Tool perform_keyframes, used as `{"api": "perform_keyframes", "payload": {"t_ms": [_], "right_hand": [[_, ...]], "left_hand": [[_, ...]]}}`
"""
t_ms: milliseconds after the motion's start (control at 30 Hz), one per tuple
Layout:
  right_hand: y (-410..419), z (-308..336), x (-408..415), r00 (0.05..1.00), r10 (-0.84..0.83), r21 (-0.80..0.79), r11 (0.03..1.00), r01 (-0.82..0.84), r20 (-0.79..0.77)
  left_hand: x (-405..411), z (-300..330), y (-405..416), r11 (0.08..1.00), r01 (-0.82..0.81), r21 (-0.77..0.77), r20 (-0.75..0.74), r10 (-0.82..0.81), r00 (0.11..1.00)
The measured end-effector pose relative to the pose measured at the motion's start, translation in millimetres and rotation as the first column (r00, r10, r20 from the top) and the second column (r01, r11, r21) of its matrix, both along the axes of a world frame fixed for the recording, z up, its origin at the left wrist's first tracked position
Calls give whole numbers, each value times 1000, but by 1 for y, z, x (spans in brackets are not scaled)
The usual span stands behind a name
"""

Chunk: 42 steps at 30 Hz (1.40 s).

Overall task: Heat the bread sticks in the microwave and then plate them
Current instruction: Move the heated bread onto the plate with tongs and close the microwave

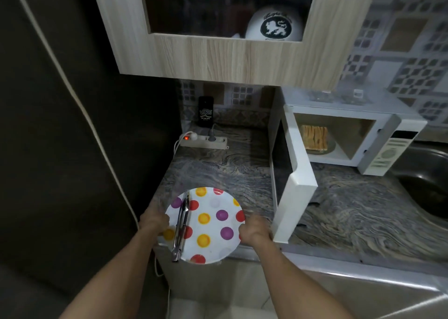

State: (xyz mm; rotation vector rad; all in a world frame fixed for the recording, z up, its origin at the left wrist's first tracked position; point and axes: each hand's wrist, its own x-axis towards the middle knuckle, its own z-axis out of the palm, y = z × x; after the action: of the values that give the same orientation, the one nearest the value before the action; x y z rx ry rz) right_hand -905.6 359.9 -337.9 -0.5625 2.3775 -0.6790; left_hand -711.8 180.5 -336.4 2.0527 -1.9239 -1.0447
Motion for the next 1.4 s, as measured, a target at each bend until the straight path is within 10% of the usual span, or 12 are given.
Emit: {"api": "perform_keyframes", "payload": {"t_ms": [400, 867, 1400], "right_hand": [[172, -3, 32, 998, 38, 22, 999, -39, 47], [374, 21, -78, 982, -184, 93, 978, 187, -34], [346, 22, -290, 938, -323, 112, 935, 337, -124]], "left_hand": [[46, 13, 158, 961, 130, 246, 15, -138, 990], [-119, 18, 314, 798, 537, 273, -87, -535, 840], [-354, 4, 279, 807, 553, 208, -259, -500, 826]]}}
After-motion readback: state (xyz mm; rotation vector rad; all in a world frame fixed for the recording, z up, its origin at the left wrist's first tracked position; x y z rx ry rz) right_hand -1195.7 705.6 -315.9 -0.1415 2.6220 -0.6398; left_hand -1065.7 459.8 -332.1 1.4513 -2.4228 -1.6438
